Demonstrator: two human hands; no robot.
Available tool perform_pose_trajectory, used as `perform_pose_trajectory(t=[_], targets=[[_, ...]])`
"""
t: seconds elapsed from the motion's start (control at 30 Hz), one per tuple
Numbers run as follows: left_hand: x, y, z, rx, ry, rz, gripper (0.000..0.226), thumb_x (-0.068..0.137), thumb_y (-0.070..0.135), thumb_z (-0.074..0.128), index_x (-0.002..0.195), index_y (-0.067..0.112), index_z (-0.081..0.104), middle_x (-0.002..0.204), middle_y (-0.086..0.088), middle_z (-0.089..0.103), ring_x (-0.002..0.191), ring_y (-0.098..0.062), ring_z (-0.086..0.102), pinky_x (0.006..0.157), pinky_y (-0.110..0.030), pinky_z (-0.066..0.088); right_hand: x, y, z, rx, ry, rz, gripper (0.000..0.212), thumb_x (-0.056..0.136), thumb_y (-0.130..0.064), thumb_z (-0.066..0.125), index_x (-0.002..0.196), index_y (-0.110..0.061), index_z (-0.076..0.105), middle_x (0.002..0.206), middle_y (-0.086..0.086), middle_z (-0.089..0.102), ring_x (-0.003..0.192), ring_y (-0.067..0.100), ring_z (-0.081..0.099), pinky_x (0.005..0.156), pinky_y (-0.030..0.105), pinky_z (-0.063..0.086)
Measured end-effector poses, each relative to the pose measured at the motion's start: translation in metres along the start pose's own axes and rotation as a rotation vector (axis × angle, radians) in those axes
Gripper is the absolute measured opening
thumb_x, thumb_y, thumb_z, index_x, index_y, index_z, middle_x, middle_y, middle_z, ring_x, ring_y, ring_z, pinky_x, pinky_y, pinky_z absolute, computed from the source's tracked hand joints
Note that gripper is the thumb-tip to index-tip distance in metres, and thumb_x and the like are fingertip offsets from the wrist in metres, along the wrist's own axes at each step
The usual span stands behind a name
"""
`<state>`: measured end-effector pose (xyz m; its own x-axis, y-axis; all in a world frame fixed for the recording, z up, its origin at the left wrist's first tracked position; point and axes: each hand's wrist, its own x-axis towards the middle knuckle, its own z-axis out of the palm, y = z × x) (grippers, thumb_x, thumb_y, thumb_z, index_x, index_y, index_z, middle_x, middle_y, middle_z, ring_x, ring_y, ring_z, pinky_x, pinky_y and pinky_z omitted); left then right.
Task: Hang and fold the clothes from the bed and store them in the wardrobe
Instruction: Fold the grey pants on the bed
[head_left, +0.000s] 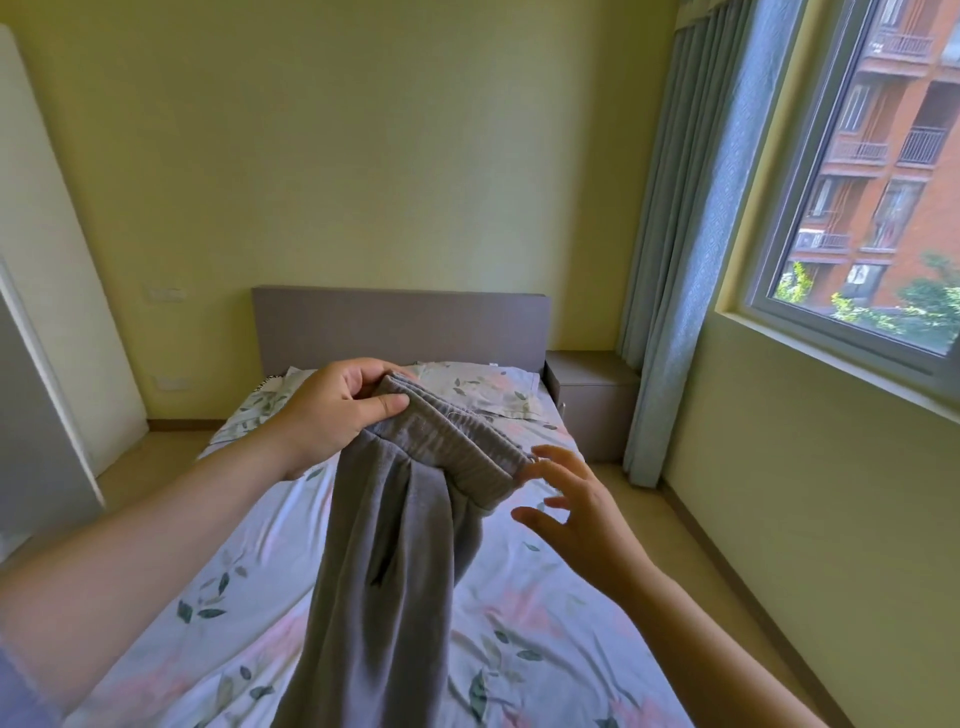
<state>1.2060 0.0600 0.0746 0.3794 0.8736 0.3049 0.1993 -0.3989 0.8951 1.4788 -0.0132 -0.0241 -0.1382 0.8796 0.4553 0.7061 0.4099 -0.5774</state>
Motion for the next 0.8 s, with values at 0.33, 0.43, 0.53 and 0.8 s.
perform_pose_trajectory(t=[0.33,0.43,0.53,0.8], targets=[[-0.008,-0.013,-0.02,0.078,0.056,-0.012,0.02,0.092,0.003,0.06,0.108,0.013,0.069,0.101,-0.007,0.074,0.097,-0.023,0.07,0.088,-0.036,0.054,0.026,-0.011,-0.007,-0.14,0.031,-0.099,0.007,0.092,-0.016,0.064,0.097,-0.012,0.068,0.131,0.0,0.054,0.113,0.017,0.06,0.093,0.026,0.053],[-0.011,-0.019,-0.025,0.107,0.083,-0.005,0.02,0.093,0.005,0.059,0.104,0.018,0.07,0.099,-0.006,0.074,0.092,-0.017,0.071,0.078,-0.025,0.057,0.035,-0.02,-0.033,-0.16,0.05,-0.101,0.004,0.095,-0.016,0.059,0.098,-0.016,0.062,0.123,-0.002,0.062,0.114,0.015,0.062,0.093,0.031,0.054],[-0.012,-0.024,-0.022,0.124,0.114,0.0,0.022,0.093,0.006,0.06,0.103,0.024,0.069,0.098,-0.003,0.073,0.088,-0.01,0.069,0.073,-0.021,0.057,0.04,-0.033,-0.047,-0.143,0.016,-0.082,0.018,0.096,-0.015,0.058,0.092,-0.031,0.053,0.095,-0.009,0.066,0.085,0.008,0.068,0.074,0.023,0.055],[-0.005,-0.027,-0.012,0.096,0.096,0.017,0.021,0.094,0.008,0.059,0.11,0.018,0.068,0.105,-0.003,0.072,0.104,-0.022,0.065,0.098,-0.043,0.049,0.053,-0.057,-0.084,-0.374,-0.096,-0.287,0.002,0.094,-0.016,0.062,0.093,-0.016,0.064,0.107,-0.002,0.063,0.095,0.015,0.061,0.085,0.028,0.051]])
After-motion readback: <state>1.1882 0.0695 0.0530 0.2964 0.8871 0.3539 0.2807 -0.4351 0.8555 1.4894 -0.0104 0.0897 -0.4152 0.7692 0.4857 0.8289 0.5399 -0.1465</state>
